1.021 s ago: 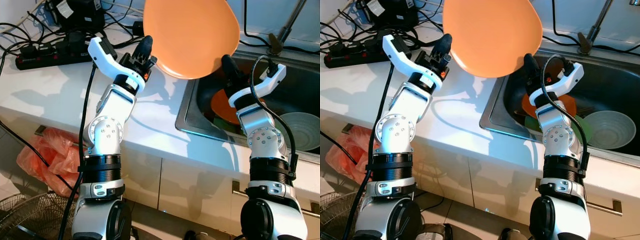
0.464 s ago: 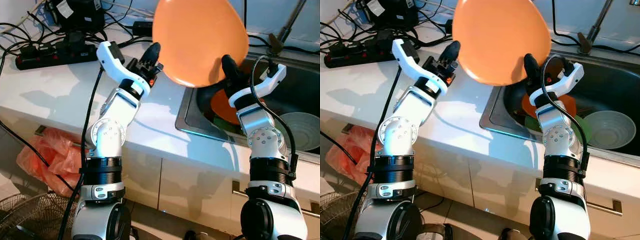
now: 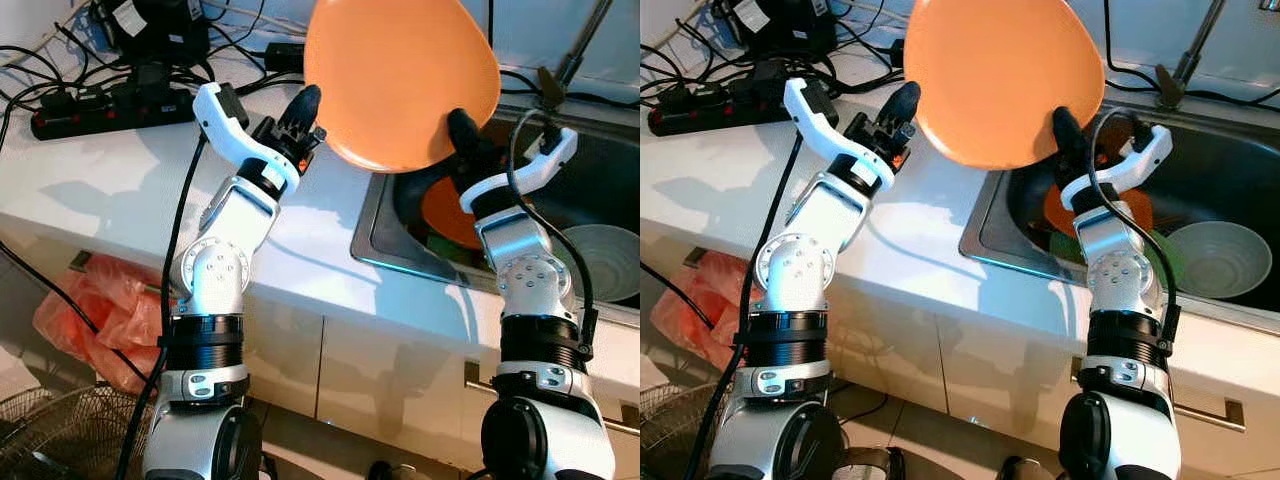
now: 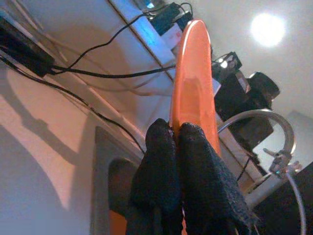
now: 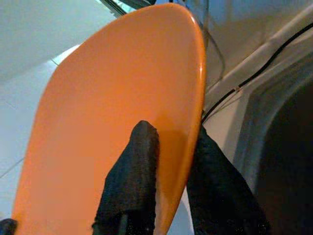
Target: Kitchen organization
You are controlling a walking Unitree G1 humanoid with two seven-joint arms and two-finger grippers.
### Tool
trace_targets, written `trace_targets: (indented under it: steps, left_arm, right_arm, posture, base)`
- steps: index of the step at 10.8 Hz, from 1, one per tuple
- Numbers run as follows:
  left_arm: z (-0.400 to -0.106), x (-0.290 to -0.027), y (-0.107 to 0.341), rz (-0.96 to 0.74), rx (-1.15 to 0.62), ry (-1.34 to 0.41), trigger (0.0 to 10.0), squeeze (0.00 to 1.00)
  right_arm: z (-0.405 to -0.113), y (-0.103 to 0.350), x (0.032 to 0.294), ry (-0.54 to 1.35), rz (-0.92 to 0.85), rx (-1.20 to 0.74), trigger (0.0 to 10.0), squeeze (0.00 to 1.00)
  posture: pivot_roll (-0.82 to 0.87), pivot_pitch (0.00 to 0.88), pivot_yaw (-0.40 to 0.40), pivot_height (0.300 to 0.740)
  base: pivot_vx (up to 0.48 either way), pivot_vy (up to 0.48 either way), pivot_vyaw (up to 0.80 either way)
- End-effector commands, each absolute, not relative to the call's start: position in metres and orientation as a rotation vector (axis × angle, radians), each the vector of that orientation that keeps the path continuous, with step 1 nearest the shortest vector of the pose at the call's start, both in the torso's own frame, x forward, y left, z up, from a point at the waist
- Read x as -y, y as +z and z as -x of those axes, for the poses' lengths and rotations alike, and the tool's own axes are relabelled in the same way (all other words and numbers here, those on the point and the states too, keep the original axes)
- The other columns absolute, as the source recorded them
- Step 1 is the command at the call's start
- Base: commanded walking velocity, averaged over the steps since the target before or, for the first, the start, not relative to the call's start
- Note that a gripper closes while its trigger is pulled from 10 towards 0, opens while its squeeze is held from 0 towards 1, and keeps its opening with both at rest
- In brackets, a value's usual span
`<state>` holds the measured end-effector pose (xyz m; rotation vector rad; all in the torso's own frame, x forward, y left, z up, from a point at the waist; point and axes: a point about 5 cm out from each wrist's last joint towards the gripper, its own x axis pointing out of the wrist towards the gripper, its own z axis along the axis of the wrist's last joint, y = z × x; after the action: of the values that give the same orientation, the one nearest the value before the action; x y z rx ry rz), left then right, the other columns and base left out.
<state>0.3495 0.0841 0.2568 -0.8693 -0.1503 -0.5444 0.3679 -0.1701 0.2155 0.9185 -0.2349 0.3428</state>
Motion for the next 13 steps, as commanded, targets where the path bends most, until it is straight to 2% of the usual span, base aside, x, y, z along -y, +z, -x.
trace_targets:
  steps: [1,3,4,5,10,13]
  left_arm:
    - [-0.346,-0.073,0.263,0.82,0.166,-0.606,10.0,0.0]
    - [-0.345,-0.066,0.256,0.747,0.134,-0.63,10.0,0.0]
    - [-0.344,-0.063,0.253,0.731,0.119,-0.636,10.0,0.18]
    - [-0.343,-0.054,0.245,0.689,0.065,-0.66,10.0,1.0]
    - [-0.344,-0.053,0.241,0.667,0.048,-0.653,10.0,1.0]
    - [-0.343,-0.055,0.238,0.65,0.037,-0.647,10.0,1.0]
  right_arm:
    - [-0.368,0.218,0.169,0.34,-0.909,0.236,0.0,0.0]
    - [-0.367,0.219,0.17,0.344,-0.919,0.244,0.0,0.0]
    - [-0.367,0.22,0.17,0.347,-0.923,0.247,0.0,0.0]
    - [-0.366,0.221,0.171,0.354,-0.933,0.255,0.0,0.0]
    - [-0.367,0.223,0.174,0.333,-0.964,0.269,0.0,0.0]
    - [-0.369,0.223,0.187,0.25,-1.035,0.306,0.0,0.0]
  posture:
    - [0.06,0.099,-0.017,0.74]
    - [0.05,0.098,-0.017,0.74]
    - [0.05,0.098,-0.016,0.74]
    - [0.05,0.098,-0.015,0.74]
    - [0.05,0.098,-0.017,0.74]
    - [0.06,0.1,-0.017,0.74]
  base:
    - [0.0,0.0,0.0]
    - [0.0,0.0,0.0]
    - [0.0,0.0,0.0]
    - [0.0,0.0,0.0]
    - [0.0,0.0,0.0]
    - [0.0,0.0,0.0]
